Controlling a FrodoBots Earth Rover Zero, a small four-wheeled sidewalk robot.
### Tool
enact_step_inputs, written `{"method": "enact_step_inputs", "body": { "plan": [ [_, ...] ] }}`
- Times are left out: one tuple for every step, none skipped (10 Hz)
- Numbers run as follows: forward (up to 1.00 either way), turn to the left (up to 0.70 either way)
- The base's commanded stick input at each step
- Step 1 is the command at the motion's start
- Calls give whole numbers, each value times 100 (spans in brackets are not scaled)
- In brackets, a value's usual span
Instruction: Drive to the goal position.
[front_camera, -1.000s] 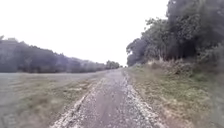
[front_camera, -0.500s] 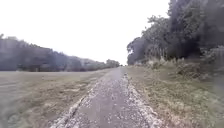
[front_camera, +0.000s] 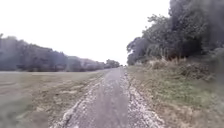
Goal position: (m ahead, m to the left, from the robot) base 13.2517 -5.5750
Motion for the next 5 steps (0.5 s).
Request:
{"method": "enact_step_inputs", "body": {
  "plan": [
    [45,0],
    [45,0],
    [45,0],
    [45,0],
    [45,0]
  ]
}}
